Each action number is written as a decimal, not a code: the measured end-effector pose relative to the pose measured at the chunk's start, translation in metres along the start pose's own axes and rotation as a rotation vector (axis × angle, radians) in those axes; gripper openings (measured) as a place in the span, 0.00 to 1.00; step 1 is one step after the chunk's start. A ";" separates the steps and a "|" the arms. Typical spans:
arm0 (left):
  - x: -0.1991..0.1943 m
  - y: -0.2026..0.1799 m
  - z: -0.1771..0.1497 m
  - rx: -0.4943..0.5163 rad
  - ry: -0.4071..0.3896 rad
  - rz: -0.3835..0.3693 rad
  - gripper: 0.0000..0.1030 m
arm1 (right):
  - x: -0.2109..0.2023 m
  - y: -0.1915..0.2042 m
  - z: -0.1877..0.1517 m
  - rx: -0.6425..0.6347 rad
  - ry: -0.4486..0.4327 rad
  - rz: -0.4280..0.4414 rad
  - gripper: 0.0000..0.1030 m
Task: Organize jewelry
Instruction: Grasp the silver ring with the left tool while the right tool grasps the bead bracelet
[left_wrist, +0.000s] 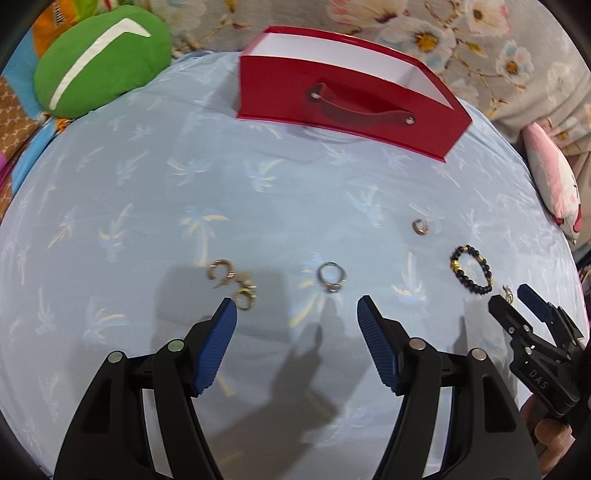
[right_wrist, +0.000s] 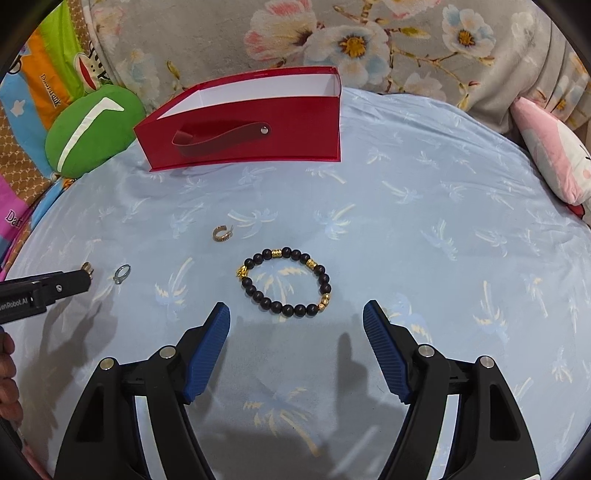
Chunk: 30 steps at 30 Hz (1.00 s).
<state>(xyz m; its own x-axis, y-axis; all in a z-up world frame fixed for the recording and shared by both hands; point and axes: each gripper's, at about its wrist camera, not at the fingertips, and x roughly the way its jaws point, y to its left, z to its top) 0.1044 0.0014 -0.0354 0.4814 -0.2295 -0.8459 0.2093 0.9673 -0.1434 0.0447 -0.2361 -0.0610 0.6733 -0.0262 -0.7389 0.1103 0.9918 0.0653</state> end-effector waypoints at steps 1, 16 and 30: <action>0.003 -0.003 0.000 0.007 0.004 -0.007 0.64 | 0.001 0.000 0.000 0.003 0.001 0.001 0.70; 0.035 -0.044 0.006 0.121 0.003 0.072 0.22 | 0.015 -0.011 0.007 0.017 0.020 0.005 0.70; 0.020 -0.028 0.014 0.061 -0.006 -0.029 0.17 | 0.045 0.003 0.017 -0.010 0.050 0.022 0.51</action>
<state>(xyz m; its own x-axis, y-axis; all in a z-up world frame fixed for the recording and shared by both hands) 0.1200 -0.0320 -0.0416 0.4797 -0.2579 -0.8387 0.2748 0.9519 -0.1356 0.0878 -0.2361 -0.0823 0.6379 0.0022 -0.7701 0.0883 0.9932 0.0760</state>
